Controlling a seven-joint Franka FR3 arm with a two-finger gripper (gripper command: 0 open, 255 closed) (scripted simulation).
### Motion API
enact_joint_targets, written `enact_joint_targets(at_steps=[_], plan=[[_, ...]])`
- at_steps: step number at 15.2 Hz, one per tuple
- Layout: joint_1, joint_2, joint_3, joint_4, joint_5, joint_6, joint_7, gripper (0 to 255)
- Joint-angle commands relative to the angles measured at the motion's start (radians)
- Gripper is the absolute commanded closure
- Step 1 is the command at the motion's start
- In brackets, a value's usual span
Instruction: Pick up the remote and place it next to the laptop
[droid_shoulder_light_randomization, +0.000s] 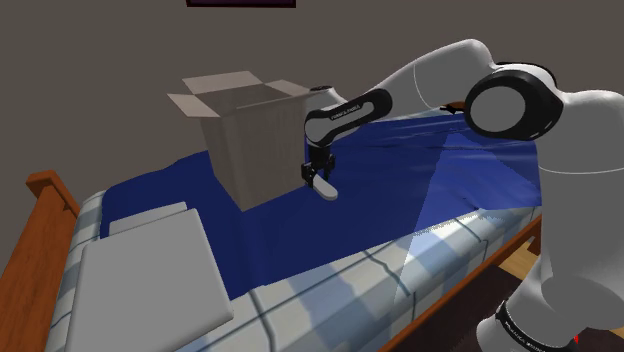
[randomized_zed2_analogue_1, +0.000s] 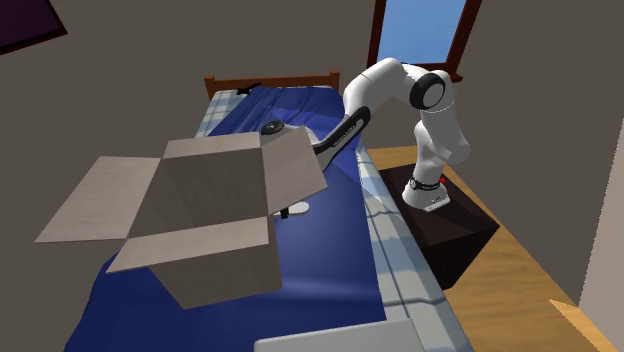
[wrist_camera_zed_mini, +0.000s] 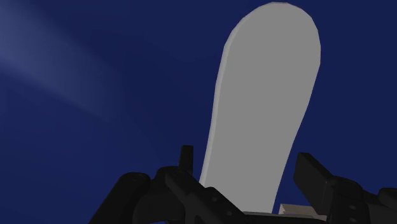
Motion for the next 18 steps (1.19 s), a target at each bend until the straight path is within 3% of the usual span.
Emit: enact_joint_targets(at_steps=[1,18], plan=[[0.000,-0.009,0.000,0.008,0.001,-0.017,-0.001,255],[-0.001,-0.079,0.003,0.136,0.006,-0.215,-0.002,255]])
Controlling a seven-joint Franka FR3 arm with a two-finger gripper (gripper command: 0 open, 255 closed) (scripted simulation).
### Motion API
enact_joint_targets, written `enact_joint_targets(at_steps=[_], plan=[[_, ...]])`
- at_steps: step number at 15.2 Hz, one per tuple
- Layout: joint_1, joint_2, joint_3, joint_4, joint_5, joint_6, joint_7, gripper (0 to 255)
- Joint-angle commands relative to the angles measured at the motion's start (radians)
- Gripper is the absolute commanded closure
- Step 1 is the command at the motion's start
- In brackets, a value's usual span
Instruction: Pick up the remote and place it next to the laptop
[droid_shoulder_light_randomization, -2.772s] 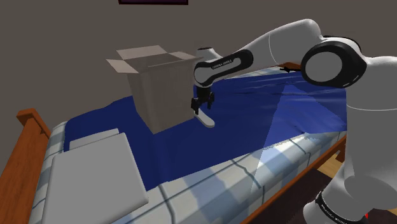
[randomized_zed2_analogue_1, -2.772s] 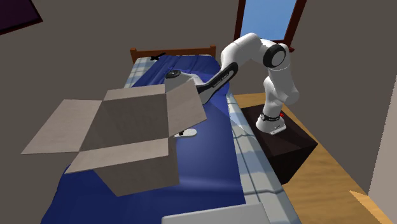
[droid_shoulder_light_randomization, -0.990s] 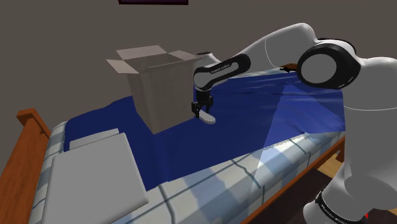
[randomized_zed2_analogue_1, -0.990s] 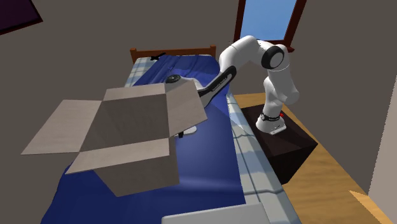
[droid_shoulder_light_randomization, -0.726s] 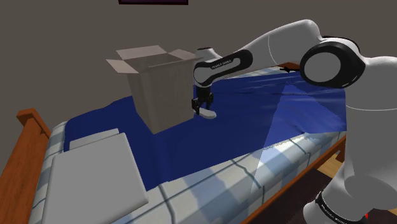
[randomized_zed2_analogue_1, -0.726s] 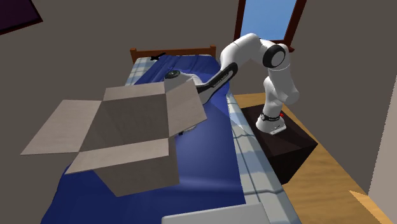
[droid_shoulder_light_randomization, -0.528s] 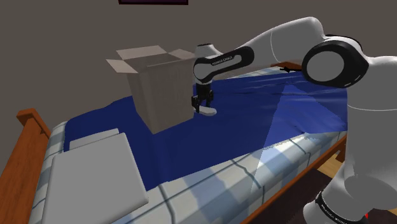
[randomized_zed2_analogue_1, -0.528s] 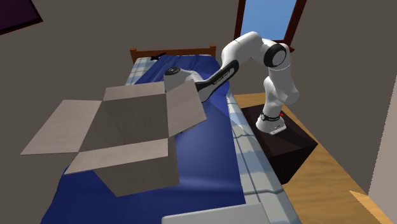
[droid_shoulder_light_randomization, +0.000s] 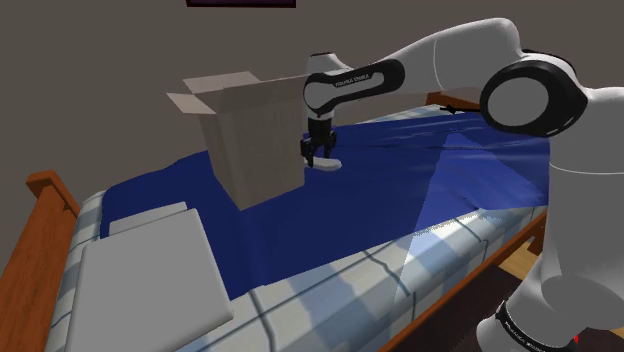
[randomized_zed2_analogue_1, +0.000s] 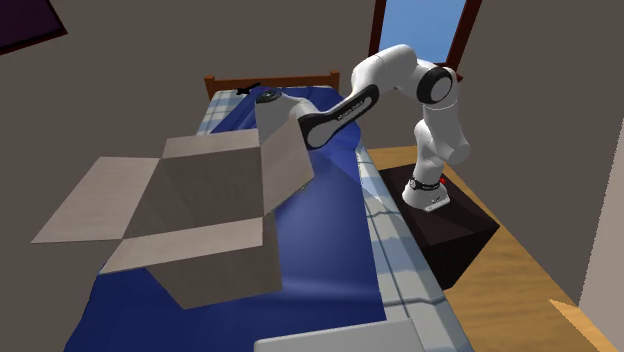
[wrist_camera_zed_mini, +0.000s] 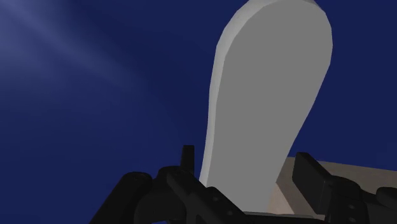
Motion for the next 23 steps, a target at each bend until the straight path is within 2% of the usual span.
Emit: enact_joint_targets(at_steps=[1,6,12,23], plan=[[0.000,-0.004,0.000,0.015,0.000,-0.019,0.000,255],[0.058,-0.106,0.031,-0.134,-0.002,0.029,0.091,255],[0.128,-0.197,0.077,-0.261,-0.002,0.066,0.210,255],[0.263,-0.285,0.181,-0.378,0.000,0.097,0.448,255]])
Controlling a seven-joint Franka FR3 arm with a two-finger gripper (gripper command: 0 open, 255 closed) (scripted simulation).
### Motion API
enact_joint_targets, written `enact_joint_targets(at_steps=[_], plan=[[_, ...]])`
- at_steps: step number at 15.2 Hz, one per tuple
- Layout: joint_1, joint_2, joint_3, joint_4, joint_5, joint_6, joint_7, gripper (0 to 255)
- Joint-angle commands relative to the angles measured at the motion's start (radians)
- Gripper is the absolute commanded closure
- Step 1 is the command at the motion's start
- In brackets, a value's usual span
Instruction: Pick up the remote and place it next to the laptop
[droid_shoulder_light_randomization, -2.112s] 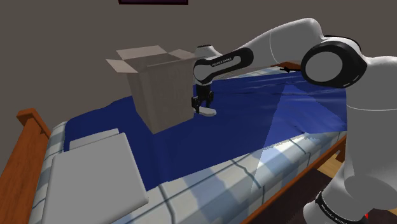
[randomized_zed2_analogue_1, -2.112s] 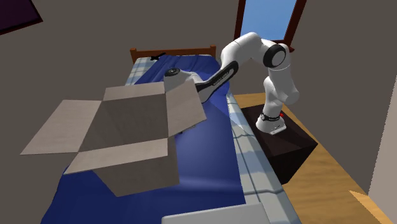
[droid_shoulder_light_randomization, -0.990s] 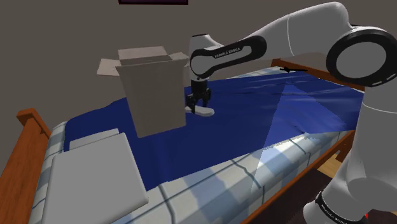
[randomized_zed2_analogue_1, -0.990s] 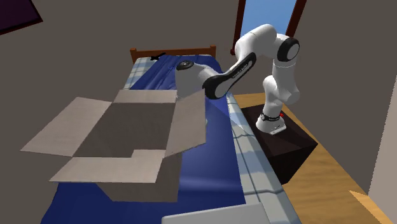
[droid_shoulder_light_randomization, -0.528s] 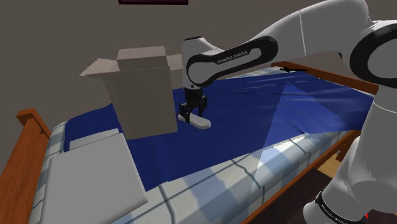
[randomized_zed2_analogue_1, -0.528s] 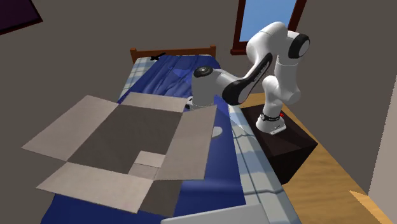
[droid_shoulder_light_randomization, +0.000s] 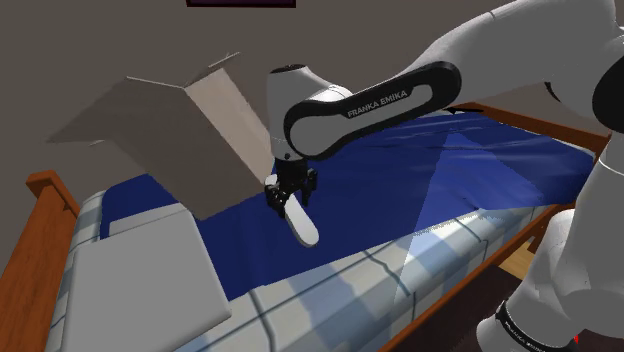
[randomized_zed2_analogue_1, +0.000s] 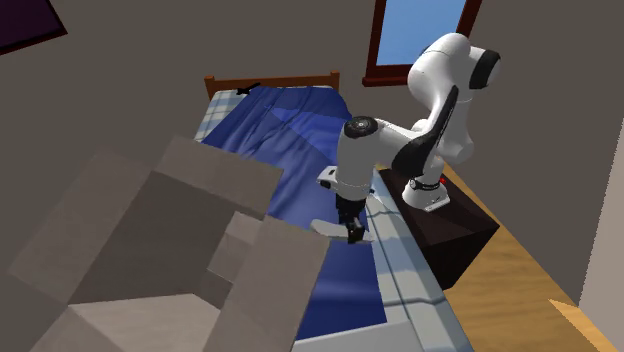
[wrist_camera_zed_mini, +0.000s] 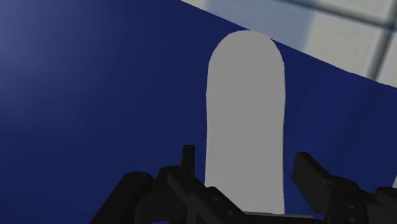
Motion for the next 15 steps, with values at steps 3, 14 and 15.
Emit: enact_joint_targets(at_steps=[3,14,15], plan=[[0.052,-0.010,0.043,-0.013,-0.002,0.004,0.096,255],[0.073,0.041,0.055,-0.089,-0.022,0.129,0.140,255],[0.073,0.047,0.054,-0.096,-0.025,0.141,0.141,255]])
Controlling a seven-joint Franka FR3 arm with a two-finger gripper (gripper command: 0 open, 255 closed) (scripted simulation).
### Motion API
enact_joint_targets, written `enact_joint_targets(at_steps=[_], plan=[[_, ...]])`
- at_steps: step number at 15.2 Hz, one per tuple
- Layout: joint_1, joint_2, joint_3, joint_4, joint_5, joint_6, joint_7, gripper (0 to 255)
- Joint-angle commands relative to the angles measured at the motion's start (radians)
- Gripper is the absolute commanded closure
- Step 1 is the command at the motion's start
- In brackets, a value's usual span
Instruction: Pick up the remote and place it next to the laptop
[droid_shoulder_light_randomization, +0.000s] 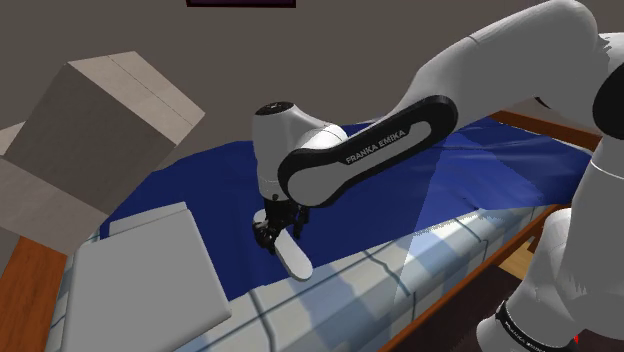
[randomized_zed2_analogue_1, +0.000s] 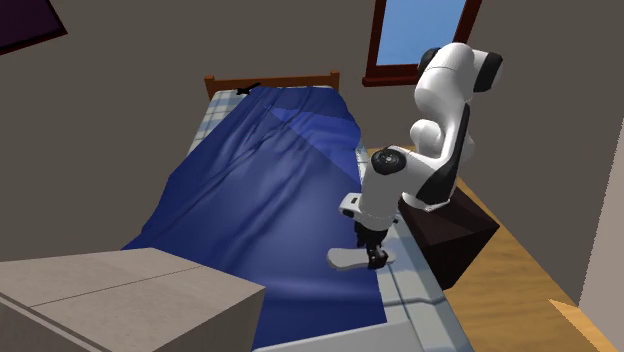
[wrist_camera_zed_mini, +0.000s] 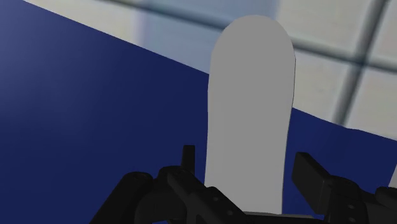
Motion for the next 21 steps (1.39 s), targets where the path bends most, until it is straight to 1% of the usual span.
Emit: enact_joint_targets(at_steps=[1,6,14,15,20,21], plan=[[0.001,0.008,0.000,-0.020,-0.004,0.029,0.003,255],[0.004,0.045,-0.004,-0.049,-0.018,0.093,0.012,255],[0.004,0.045,-0.004,-0.049,-0.018,0.093,0.012,255],[0.004,0.045,-0.004,-0.049,-0.018,0.093,0.012,0],[0.004,0.045,-0.004,-0.049,-0.018,0.093,0.012,0],[0.002,0.027,-0.002,-0.036,-0.011,0.063,0.007,0]])
